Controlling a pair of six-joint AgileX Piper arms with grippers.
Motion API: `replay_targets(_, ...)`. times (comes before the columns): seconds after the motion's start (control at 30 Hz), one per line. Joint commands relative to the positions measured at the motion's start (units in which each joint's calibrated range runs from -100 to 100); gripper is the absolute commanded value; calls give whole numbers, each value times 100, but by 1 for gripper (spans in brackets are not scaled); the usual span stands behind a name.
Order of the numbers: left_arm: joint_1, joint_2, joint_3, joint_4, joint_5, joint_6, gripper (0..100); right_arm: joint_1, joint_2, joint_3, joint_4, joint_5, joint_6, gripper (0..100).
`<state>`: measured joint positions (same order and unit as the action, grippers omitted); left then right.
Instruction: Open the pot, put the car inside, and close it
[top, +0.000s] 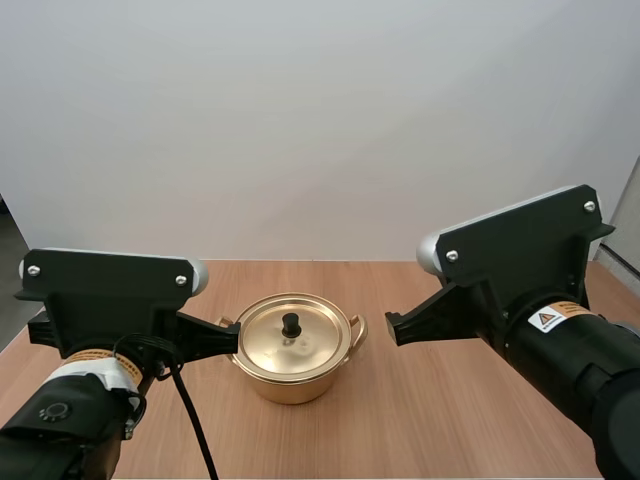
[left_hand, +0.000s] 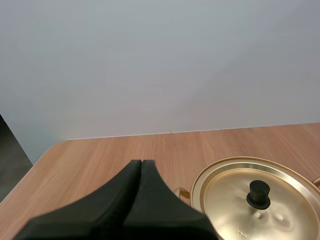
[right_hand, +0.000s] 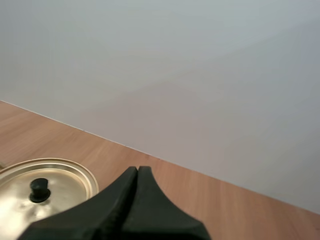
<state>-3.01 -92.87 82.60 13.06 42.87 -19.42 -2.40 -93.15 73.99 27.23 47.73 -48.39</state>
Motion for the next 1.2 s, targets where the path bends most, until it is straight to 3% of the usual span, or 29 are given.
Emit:
replay_targets(0.0, 2, -7, 73, 8, -87, 1, 0, 1, -5, 134, -128, -542, 76, 0)
replay_targets(0.23, 2, -264, 1160, 8, -1398, 1, 0, 1, -366, 1106, -177, -2111, 107, 0)
replay_targets(0.43, 2, -503, 1740, 24, -1427, 14, 0, 1, -685, 1638, -353, -2314, 292, 0)
replay_targets(0.6, 2, -713, 1740, 97, -1903, 22, 0, 1, -685, 1994, -2614, -2311, 3268, 0)
replay_targets(0.7, -5, -713, 1740, 97, -2016, 22, 0, 1, -685, 2172, -3073, -2021, 4194, 0)
replay_targets(0.87, -5, -713, 1740, 97, -2016, 22, 0, 68, -685, 2601, -3144, -1554, 4289, 0)
replay_targets(1.17, -5, -713, 1740, 97, -2016, 22, 0, 157, -685, 2601, -3348, -1599, 4281, 0)
